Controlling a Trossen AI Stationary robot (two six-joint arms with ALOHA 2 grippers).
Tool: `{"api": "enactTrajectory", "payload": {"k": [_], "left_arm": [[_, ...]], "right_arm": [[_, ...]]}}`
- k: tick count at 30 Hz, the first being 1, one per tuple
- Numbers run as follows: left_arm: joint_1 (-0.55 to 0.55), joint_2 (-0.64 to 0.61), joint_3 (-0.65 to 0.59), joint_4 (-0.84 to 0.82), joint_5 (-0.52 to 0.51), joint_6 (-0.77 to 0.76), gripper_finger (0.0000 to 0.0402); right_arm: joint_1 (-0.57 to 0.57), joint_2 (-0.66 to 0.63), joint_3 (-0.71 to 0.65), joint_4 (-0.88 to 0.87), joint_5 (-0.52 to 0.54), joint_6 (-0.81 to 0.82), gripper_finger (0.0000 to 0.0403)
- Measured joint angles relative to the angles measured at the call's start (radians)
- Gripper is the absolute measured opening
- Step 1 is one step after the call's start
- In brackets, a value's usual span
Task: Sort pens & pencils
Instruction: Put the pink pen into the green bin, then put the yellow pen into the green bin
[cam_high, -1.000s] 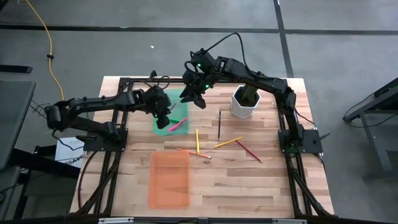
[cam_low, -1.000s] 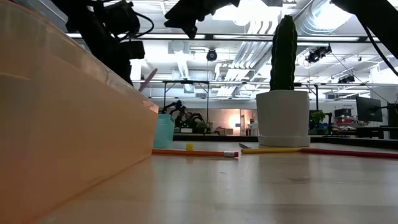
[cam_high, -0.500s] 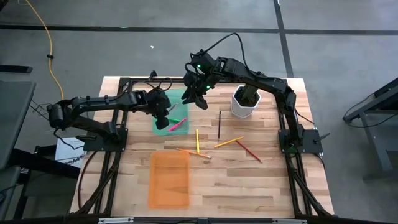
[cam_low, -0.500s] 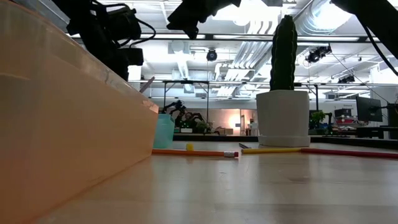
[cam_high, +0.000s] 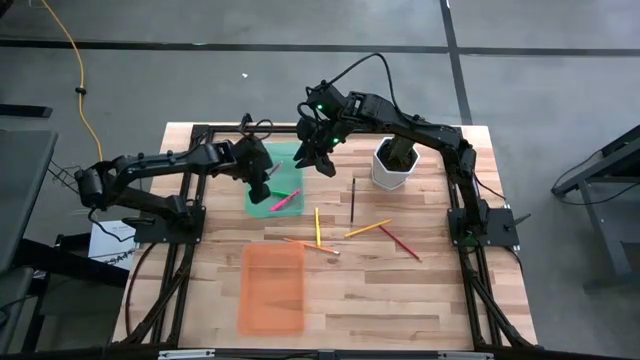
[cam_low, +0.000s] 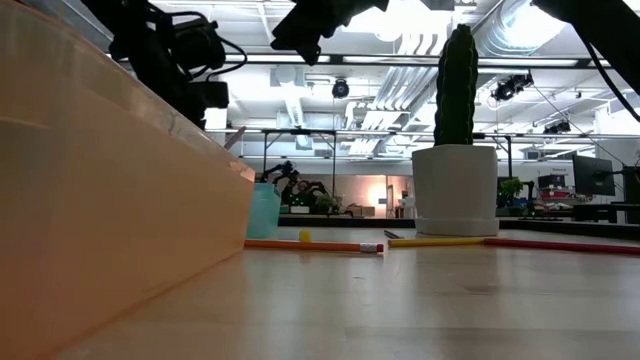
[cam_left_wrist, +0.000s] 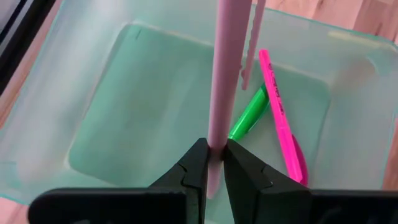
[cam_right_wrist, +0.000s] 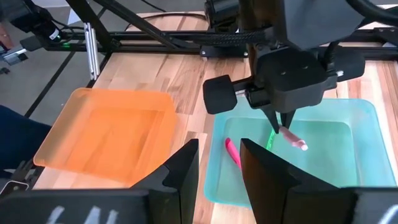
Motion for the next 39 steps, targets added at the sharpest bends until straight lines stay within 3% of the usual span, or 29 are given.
{"api": "enactTrajectory", "payload": {"k": [14, 24, 33, 39], "left_arm": [[0.0, 0.0, 0.0, 0.016, 0.002, 0.005, 0.0035], [0.0, 0.0, 0.0, 0.014, 0.002, -0.011, 0.0109], [-0.002, 0.0, 0.0, 0.018, 0.033, -0.016, 0.0119], [-0.002, -0.005, 0.0, 0.07, 0.171, -0.013, 0.0119]], "right_arm": [[0.0, 0.0, 0.0, -0.006, 0.0, -0.004, 0.011], [0.0, 0.0, 0.0, -0.007, 0.0, -0.005, 0.011], [0.0, 0.0, 0.0, -0.031, 0.0, -0.004, 0.011], [0.0, 0.0, 0.0, -0.083, -0.025, -0.005, 0.011]]}}
